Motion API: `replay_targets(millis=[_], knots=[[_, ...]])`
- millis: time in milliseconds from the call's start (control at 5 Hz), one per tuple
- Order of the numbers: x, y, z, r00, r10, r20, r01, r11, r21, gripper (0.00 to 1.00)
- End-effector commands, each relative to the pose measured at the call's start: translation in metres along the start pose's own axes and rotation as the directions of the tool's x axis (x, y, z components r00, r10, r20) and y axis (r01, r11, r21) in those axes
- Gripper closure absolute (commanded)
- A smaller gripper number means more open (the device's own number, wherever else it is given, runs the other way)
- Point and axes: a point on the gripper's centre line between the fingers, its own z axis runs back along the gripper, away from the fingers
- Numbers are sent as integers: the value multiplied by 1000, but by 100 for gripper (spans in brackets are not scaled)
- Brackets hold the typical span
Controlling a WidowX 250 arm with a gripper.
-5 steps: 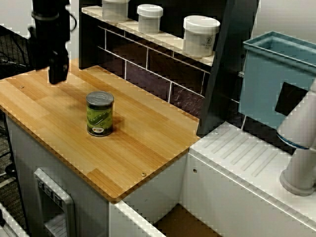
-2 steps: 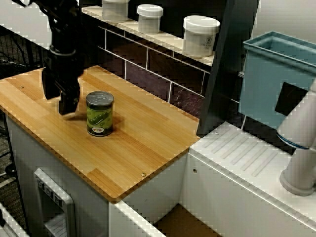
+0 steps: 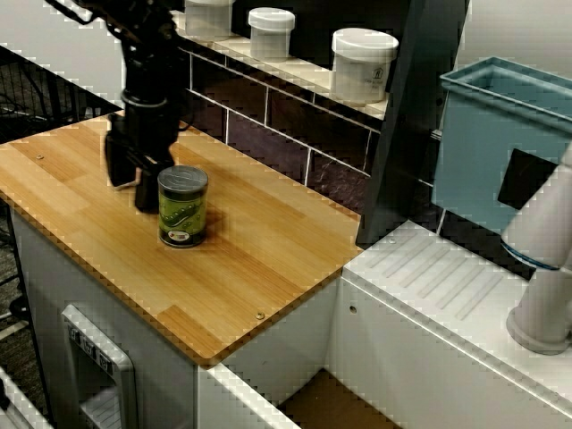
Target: Push into sink
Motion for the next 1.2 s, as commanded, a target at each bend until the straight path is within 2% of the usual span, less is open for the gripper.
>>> replay_targets(millis=[0, 200, 400, 600, 800, 1000], knots=[[-3, -33, 27, 995, -91, 31, 92, 995, -27, 0], [-19, -61, 41, 988, -152, 22, 153, 988, -34, 0], [-24, -82, 44, 993, -117, 23, 118, 993, -13, 0], [-26, -94, 41, 996, -86, 37, 86, 996, 11, 0], [-27, -101, 37, 998, -60, 23, 60, 998, -6, 0], [-32, -119, 38, 998, -57, 14, 57, 998, -16, 0]])
